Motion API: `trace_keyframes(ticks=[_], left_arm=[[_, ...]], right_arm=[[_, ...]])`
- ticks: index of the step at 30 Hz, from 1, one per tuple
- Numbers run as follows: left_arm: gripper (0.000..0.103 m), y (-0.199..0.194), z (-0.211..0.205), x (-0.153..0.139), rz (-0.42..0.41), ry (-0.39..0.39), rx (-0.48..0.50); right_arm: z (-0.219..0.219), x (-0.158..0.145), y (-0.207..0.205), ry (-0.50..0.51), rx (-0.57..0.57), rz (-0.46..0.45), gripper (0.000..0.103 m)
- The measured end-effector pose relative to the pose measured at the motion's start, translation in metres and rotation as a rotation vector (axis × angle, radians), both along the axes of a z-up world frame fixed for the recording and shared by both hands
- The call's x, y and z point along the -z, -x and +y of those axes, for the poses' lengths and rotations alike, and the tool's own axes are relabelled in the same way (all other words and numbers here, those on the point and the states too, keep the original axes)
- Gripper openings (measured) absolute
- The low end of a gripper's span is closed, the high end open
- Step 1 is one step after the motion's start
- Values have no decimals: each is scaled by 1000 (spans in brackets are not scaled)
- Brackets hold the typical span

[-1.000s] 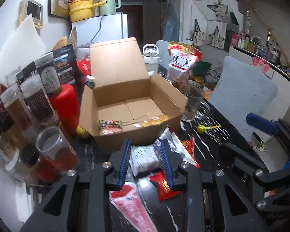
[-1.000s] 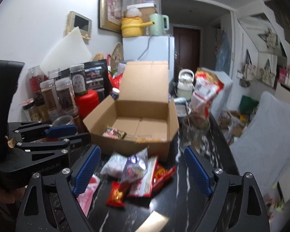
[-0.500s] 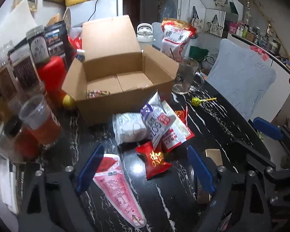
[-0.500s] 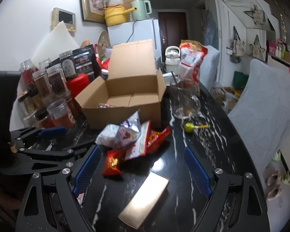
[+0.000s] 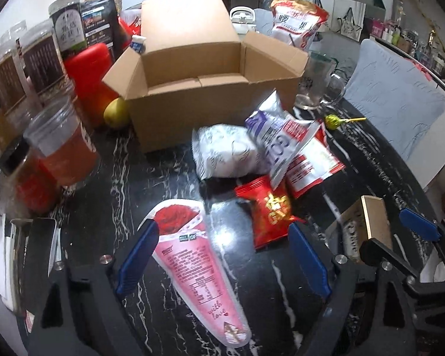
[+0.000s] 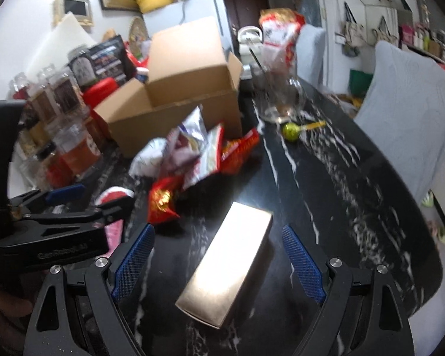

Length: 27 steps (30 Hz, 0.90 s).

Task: Organize snacks
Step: 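Grasp the red candy packet with the left tool while the right tool grasps the gold-lidded box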

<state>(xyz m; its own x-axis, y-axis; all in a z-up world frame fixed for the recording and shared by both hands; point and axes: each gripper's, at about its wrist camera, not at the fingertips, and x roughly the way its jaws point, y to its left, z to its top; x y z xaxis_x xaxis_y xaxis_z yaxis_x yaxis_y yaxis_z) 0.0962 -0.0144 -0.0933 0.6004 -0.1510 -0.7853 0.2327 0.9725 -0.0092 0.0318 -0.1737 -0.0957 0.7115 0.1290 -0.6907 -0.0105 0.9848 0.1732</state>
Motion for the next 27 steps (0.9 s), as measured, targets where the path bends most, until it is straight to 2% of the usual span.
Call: trace_keyframes(ticks=[7,9,10,11,12,14,21,24,27], left_arm=[[89,-8,4,12,38,27,0],[89,-10,3,11,31,29,4],[89,-10,2,10,28,30,6],[89,-12,1,10,26,32,8],[89,-13,0,9,27,36,11],[89,-14,-3,9,30,43,15],[89,-20,-15,7,7,27,21],[89,-27,-21,13,39,32,25],[89,-33,-24,18,75,80,34]], right_arm=[[-4,22,-10,36,26,88,87],[-6,26,-13,27,24,108,74],[-8,29,-15,28,22,123,71],[-9,30,-18,23,14,133,63],[-9,31,-20,25,8,139,50],[-11,33,-23,41,4,153,39],[-25,33,-30,64,12,130,38],[-27,35,-32,59,1,125,38],[-28,39,-35,44,-6,133,39]])
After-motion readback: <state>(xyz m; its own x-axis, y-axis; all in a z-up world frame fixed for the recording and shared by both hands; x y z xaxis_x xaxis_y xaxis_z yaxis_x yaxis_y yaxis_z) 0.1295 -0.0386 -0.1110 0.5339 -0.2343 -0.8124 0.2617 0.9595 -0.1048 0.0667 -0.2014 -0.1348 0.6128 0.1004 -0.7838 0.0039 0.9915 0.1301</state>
